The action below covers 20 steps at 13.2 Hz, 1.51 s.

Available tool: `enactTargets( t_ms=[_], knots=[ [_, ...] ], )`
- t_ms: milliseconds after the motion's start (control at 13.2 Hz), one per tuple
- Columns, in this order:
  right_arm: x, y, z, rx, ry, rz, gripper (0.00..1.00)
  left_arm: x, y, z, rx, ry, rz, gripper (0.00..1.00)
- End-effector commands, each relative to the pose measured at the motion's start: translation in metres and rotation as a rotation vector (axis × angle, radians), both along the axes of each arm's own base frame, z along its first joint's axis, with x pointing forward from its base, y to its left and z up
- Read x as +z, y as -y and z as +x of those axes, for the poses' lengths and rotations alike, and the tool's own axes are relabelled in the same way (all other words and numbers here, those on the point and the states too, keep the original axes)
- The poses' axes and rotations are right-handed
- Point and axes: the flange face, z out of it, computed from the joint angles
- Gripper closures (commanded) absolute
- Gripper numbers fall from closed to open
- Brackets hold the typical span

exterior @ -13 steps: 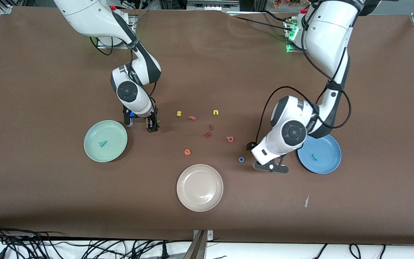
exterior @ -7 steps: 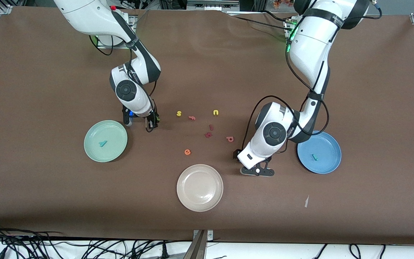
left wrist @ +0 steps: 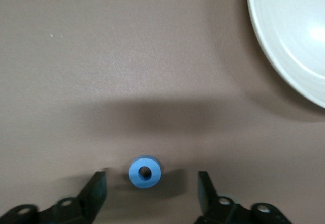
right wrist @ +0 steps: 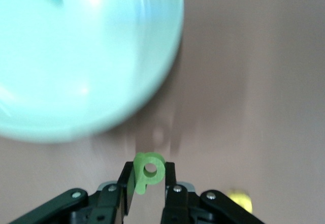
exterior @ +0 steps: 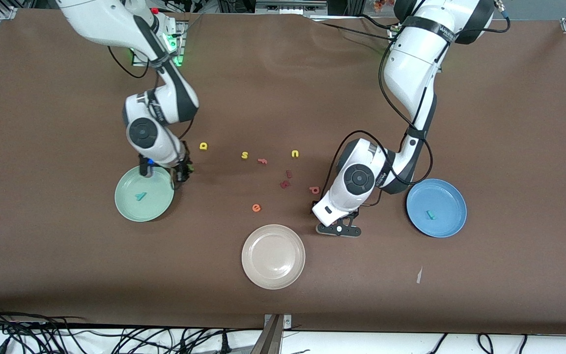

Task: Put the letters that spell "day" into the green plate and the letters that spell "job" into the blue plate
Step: 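Grasp the green p with the right gripper while the left gripper grasps the blue o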

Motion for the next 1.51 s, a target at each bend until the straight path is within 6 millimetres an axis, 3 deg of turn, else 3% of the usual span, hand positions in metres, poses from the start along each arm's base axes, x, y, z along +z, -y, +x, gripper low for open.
enactTargets(
  t_ms=[0, 76, 302, 378, 453, 680, 755, 906, 982, 1208, 1360, 1435],
  knots=[
    [0.018, 0.07, 0.022, 0.037, -0.007, -0.05, 1.0, -0.005, 0.004, 0.004, 0.003, 0.013, 0.01, 0.26],
    [0.017, 0.097, 0.026, 0.063, -0.013, -0.058, 1.0, -0.005, 0.004, 0.004, -0.004, 0.019, 0.017, 0.31],
    [0.013, 0.127, 0.027, 0.095, -0.018, -0.058, 1.0, -0.006, 0.002, 0.005, -0.016, 0.026, 0.035, 0.4],
    [0.014, 0.133, 0.03, 0.088, -0.001, -0.057, 0.46, -0.007, 0.001, 0.005, -0.016, 0.026, 0.038, 0.41],
    [0.015, 0.134, 0.031, 0.089, 0.01, -0.057, 0.3, -0.008, 0.001, 0.005, -0.016, 0.026, 0.038, 0.45],
    [0.023, 0.127, 0.032, 0.089, 0.017, -0.049, 0.21, -0.008, 0.0, 0.006, -0.018, 0.027, 0.039, 0.61],
    [0.024, 0.115, 0.029, 0.099, 0.016, -0.038, 0.18, -0.008, 0.0, 0.006, -0.02, 0.027, 0.039, 0.64],
    [0.016, 0.075, 0.016, 0.126, -0.027, -0.016, 0.13, -0.008, 0.0, 0.006, -0.023, 0.027, 0.039, 0.73],
    [0.015, 0.049, 0.005, 0.143, -0.073, -0.006, 0.05, -0.008, -0.001, 0.006, -0.023, 0.027, 0.039, 0.76],
    [0.013, -0.005, -0.02, 0.141, -0.118, 0.003, 0.04, -0.004, -0.001, 0.007, -0.025, 0.032, 0.038, 0.85],
    [0.01, -0.022, -0.039, 0.162, -0.136, 0.01, 0.04, 0.004, -0.004, 0.01, -0.037, 0.044, 0.049, 0.88],
    [0.008, -0.029, -0.048, 0.147, -0.136, 0.022, 0.04, 0.026, -0.01, 0.016, -0.096, 0.077, 0.074, 0.88]
  ],
)
